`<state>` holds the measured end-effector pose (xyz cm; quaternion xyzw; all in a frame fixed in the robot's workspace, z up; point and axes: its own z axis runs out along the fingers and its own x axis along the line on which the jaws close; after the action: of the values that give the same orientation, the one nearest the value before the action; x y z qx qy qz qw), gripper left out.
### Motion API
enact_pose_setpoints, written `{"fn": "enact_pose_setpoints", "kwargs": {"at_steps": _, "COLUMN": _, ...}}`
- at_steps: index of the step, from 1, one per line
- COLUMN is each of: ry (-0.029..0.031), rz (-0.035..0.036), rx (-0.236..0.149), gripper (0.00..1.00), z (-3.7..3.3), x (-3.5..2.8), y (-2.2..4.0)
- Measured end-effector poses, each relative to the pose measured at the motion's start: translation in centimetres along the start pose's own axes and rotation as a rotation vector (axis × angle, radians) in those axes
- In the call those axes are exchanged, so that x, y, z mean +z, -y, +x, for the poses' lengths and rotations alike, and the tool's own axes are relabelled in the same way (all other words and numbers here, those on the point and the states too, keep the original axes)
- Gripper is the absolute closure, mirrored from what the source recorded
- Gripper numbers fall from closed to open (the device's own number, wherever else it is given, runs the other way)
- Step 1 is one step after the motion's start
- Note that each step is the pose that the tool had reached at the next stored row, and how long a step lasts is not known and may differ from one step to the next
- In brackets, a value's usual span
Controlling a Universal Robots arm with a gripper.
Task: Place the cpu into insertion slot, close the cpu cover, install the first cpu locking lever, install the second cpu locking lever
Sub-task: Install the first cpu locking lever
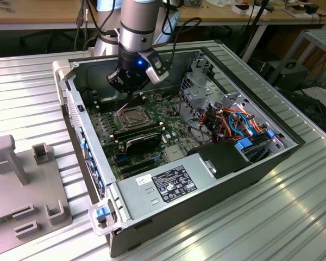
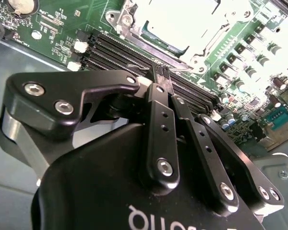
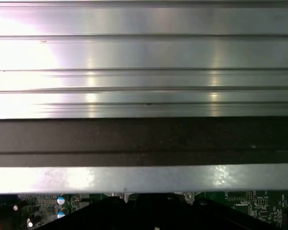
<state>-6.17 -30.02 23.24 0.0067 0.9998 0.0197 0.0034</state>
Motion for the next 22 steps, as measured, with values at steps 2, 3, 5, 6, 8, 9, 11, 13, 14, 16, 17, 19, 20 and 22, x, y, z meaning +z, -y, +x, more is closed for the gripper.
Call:
{"fn": "enact_pose_setpoints", "kwargs": {"at_steps": 2, "ry": -0.0001, "rz": 0.0001, "rx": -0.002, "gripper": 0.89, "z": -0.21, "x": 0.07, "y": 0.0}}
{"fn": "enact_pose_setpoints", "kwargs": {"at_steps": 3, "ry": -0.0002, "rz": 0.0001, "rx": -0.004, "gripper": 0.89, "z": -0.34, "x": 0.11, "y": 0.0}}
{"fn": "enact_pose_setpoints", "kwargs": {"at_steps": 5, "ry": -0.0003, "rz": 0.0002, "rx": -0.006, "gripper": 0.89, "z": -0.61, "x": 0.2, "y": 0.0}}
{"fn": "enact_pose_setpoints", "kwargs": {"at_steps": 6, "ry": -0.0003, "rz": 0.0001, "rx": -0.007, "gripper": 0.89, "z": -0.71, "x": 0.26, "y": 0.0}}
{"fn": "enact_pose_setpoints", "kwargs": {"at_steps": 8, "ry": -0.0004, "rz": 0.0001, "rx": -0.01, "gripper": 0.89, "z": -0.84, "x": 0.4, "y": 0.0}}
{"fn": "enact_pose_setpoints", "kwargs": {"at_steps": 9, "ry": -0.0004, "rz": 0.0001, "rx": -0.01, "gripper": 0.89, "z": -0.89, "x": 0.49, "y": 0.0}}
{"fn": "enact_pose_setpoints", "kwargs": {"at_steps": 11, "ry": -0.0005, "rz": 0.0, "rx": -0.012, "gripper": 0.89, "z": -1.02, "x": 0.69, "y": 0.0}}
{"fn": "enact_pose_setpoints", "kwargs": {"at_steps": 13, "ry": -0.0007, "rz": 0.0002, "rx": -0.014, "gripper": 0.89, "z": -1.19, "x": 0.82, "y": 0.0}}
{"fn": "enact_pose_setpoints", "kwargs": {"at_steps": 14, "ry": -0.0007, "rz": 0.0002, "rx": -0.014, "gripper": 0.89, "z": -1.24, "x": 0.84, "y": 0.0}}
{"fn": "enact_pose_setpoints", "kwargs": {"at_steps": 16, "ry": -0.0006, "rz": 0.0, "rx": -0.015, "gripper": 0.89, "z": -1.37, "x": 0.88, "y": 0.0}}
{"fn": "enact_pose_setpoints", "kwargs": {"at_steps": 17, "ry": -0.0007, "rz": 0.0001, "rx": -0.015, "gripper": 0.89, "z": -1.47, "x": 0.9, "y": 0.0}}
{"fn": "enact_pose_setpoints", "kwargs": {"at_steps": 19, "ry": -0.0006, "rz": 0.0001, "rx": -0.015, "gripper": 0.89, "z": -1.6, "x": 0.94, "y": 0.0}}
{"fn": "enact_pose_setpoints", "kwargs": {"at_steps": 20, "ry": -0.0006, "rz": 0.0, "rx": -0.015, "gripper": 0.89, "z": -1.64, "x": 0.95, "y": 0.0}}
{"fn": "enact_pose_setpoints", "kwargs": {"at_steps": 22, "ry": -0.0004, "rz": -0.0003, "rx": -0.015, "gripper": 0.89, "z": -1.68, "x": 0.98, "y": 0.04}}
